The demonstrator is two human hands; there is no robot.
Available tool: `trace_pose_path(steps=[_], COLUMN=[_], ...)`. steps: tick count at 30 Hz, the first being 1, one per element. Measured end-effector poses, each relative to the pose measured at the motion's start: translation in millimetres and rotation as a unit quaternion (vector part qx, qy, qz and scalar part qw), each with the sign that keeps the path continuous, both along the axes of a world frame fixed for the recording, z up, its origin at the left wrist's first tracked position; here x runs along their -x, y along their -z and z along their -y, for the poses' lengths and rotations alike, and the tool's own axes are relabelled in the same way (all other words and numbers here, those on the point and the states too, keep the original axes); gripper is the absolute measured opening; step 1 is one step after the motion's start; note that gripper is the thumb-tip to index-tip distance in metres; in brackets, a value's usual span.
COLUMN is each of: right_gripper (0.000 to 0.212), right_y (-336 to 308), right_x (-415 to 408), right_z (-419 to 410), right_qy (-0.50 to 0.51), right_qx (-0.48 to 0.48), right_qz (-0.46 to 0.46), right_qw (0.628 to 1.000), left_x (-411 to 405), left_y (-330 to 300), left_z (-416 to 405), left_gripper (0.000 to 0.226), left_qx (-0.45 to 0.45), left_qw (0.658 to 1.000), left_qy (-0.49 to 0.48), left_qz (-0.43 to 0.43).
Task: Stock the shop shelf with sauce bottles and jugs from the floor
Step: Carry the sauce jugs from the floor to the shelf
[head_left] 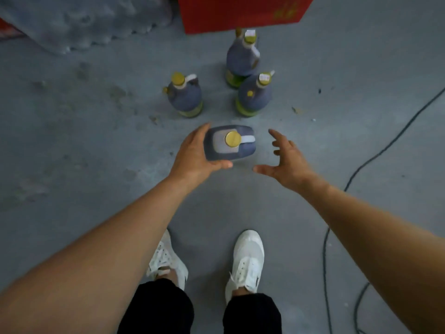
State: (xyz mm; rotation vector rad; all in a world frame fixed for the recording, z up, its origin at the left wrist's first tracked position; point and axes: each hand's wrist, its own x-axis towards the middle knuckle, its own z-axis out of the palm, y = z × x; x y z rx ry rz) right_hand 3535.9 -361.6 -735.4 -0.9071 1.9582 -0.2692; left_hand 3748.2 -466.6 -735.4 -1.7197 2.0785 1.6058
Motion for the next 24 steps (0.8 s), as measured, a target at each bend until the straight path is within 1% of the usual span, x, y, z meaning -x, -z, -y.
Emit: trace_pose_path(steps=[3, 6, 7, 8, 9, 10, 11, 14, 17, 19, 22, 24], right_gripper=[0.121, 0.136, 0.138, 0.133, 0.122, 0.108, 0.098, 0.087, 0.081, 0.079, 0.085, 0.093], right_y=[51.9, 89.7, 97.4, 103.6, 106.1, 108.1, 110.1, 111.8, 103.4, 88.9, 65.9, 46.0], right_x=[-0.3, -2.3, -4.3, -4.8, -6.4, -7.4, -6.7, -2.6, -4.7, -13.8, -35.9, -55.4], right_z=[8.2, 12.3, 13.8, 15.4, 19.2, 23.8, 28.5, 37.4, 41.4, 45.3, 41.9, 35.1], right_qy=[-0.012, -0.012, -0.005, -0.012, -0.001, -0.016, -0.02, -0.02, 0.015, 0.011, 0.006, 0.012], right_qx=[0.012, 0.03, 0.04, 0.052, 0.056, 0.058, 0.05, 0.026, 0.017, 0.002, -0.045, -0.073], right_qz=[0.023, 0.063, 0.075, 0.074, 0.081, 0.09, 0.102, 0.132, 0.161, 0.183, 0.22, 0.251], right_qw=[1.0, 0.998, 0.996, 0.996, 0.995, 0.994, 0.993, 0.991, 0.987, 0.983, 0.974, 0.965], left_x=[-5.1, -9.0, -9.5, -10.0, -10.1, -10.6, -10.8, -10.6, -14.2, -24.5, -52.7, -74.2], left_y=[48.2, 80.9, 87.8, 93.0, 95.6, 96.9, 96.7, 95.7, 89.9, 82.3, 58.7, 35.2], left_z=[-5.5, -3.4, -1.0, 1.3, 3.8, 5.9, 8.0, 15.4, 23.2, 21.7, 8.7, -1.9], left_gripper=[0.121, 0.121, 0.119, 0.116, 0.111, 0.105, 0.101, 0.095, 0.091, 0.096, 0.097, 0.093], left_qx=[0.011, 0.011, 0.007, 0.002, -0.002, -0.008, -0.015, -0.04, -0.072, -0.109, -0.159, -0.189], left_qw=[1.0, 0.998, 0.997, 0.996, 0.996, 0.996, 0.995, 0.992, 0.99, 0.985, 0.976, 0.967], left_qy=[0.013, -0.01, -0.019, -0.026, -0.029, -0.03, -0.028, -0.029, -0.052, -0.087, -0.126, -0.155], left_qz=[-0.019, -0.057, -0.07, -0.08, -0.086, -0.089, -0.092, -0.116, -0.112, -0.097, -0.076, -0.071])
